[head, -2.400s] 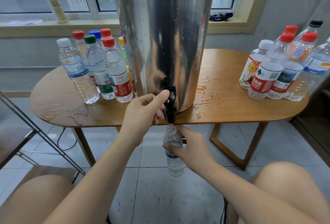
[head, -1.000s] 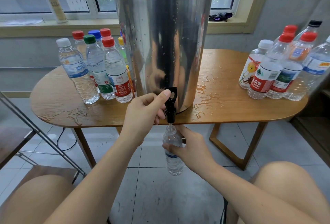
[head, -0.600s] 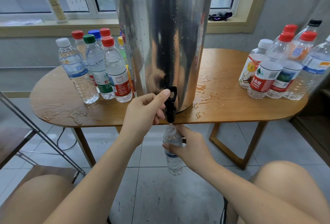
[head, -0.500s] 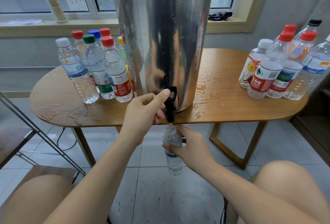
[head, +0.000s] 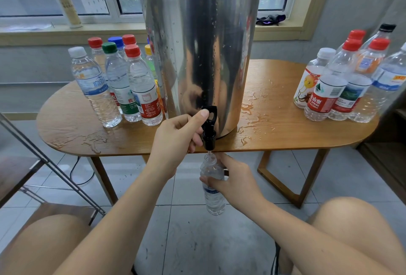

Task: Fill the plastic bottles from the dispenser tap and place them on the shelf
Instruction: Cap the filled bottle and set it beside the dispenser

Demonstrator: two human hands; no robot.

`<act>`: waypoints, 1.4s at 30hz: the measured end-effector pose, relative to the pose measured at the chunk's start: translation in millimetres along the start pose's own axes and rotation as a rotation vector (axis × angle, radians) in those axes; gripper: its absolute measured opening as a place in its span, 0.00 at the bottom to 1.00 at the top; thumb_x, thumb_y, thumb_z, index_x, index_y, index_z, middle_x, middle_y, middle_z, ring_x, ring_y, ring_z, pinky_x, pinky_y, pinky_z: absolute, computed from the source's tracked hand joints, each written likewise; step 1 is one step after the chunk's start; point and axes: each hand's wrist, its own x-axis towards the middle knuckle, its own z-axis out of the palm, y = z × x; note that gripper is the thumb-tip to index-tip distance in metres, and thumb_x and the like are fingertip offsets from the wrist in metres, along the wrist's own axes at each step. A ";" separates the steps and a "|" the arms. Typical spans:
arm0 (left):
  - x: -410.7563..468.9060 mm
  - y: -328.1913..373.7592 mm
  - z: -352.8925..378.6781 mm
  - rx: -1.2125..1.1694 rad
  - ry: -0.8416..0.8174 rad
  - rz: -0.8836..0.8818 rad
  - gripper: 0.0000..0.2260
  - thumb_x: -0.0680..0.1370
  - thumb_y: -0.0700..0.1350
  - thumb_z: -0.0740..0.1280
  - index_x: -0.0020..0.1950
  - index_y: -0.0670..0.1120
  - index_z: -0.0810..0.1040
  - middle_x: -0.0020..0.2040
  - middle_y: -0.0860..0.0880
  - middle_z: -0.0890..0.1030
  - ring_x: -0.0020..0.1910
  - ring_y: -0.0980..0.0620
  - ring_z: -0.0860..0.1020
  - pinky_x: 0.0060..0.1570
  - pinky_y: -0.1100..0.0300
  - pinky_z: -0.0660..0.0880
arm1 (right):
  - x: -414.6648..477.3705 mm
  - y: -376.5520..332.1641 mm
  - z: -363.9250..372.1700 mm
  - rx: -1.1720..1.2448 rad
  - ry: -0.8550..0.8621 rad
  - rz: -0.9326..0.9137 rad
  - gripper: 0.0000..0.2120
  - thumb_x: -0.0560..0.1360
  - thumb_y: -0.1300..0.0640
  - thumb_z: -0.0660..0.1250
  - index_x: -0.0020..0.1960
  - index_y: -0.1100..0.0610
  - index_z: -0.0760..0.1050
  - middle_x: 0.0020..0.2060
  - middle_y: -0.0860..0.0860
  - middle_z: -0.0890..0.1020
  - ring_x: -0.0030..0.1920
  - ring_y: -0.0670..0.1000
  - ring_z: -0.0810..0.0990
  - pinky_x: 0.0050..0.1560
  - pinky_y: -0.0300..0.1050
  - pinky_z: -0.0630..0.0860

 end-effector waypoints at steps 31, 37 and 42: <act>0.4 -0.4 -0.1 0.013 0.009 0.007 0.22 0.81 0.63 0.72 0.42 0.44 0.84 0.34 0.43 0.82 0.32 0.51 0.77 0.33 0.66 0.73 | 0.8 0.1 1.5 0.000 0.005 0.019 0.29 0.71 0.35 0.78 0.70 0.39 0.76 0.59 0.36 0.84 0.59 0.42 0.82 0.62 0.49 0.82; 0.7 -0.6 0.3 0.010 0.014 0.009 0.22 0.81 0.62 0.72 0.41 0.44 0.84 0.33 0.43 0.82 0.31 0.51 0.77 0.32 0.66 0.73 | 1.2 0.5 1.9 0.001 0.005 0.017 0.30 0.71 0.36 0.79 0.70 0.39 0.76 0.59 0.37 0.84 0.60 0.42 0.82 0.63 0.49 0.82; 1.6 -1.7 0.1 -0.001 0.013 0.006 0.23 0.81 0.63 0.72 0.42 0.43 0.84 0.34 0.43 0.82 0.32 0.50 0.77 0.32 0.66 0.73 | 0.9 0.4 1.7 0.000 0.005 0.014 0.31 0.71 0.36 0.79 0.71 0.38 0.74 0.60 0.35 0.84 0.61 0.42 0.81 0.63 0.49 0.82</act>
